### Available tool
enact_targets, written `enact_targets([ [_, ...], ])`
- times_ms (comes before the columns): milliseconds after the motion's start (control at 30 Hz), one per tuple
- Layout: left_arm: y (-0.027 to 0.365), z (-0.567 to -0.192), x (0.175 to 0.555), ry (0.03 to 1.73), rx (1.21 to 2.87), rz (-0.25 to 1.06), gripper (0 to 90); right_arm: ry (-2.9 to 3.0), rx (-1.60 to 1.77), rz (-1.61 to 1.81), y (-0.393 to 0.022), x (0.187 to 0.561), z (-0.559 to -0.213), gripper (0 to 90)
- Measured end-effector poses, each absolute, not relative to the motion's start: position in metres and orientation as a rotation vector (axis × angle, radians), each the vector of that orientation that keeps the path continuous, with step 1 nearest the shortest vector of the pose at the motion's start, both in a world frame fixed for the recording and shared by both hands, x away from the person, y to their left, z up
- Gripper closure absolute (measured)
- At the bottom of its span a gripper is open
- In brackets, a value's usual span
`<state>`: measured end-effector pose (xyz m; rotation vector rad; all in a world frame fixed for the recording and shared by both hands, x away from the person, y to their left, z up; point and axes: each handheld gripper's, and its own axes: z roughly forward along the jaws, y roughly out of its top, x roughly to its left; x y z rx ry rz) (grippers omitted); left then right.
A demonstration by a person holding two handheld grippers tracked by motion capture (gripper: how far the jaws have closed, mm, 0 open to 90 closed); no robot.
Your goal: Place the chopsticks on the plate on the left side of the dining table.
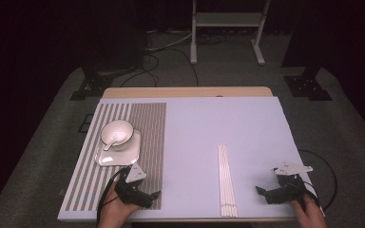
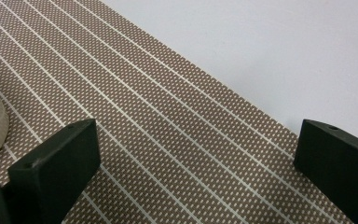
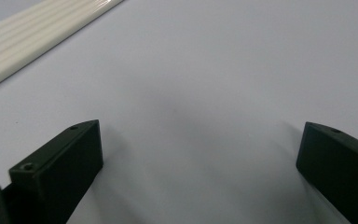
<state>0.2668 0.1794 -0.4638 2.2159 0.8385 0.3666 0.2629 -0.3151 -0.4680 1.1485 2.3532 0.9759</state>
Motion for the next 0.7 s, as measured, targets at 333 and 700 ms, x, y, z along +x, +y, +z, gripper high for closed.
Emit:
enact_targets([
  [333,0.177,-0.457,0.266,0.800,2.175,0.364,0.0,2.353,1.148,0.974,-0.315,0.263,-0.468,0.0],
  [700,0.167,-0.447,0.268,0.795,2.165,0.348,0.0,2.354,1.149,0.975,-0.315,0.263,-0.468,0.0],
])
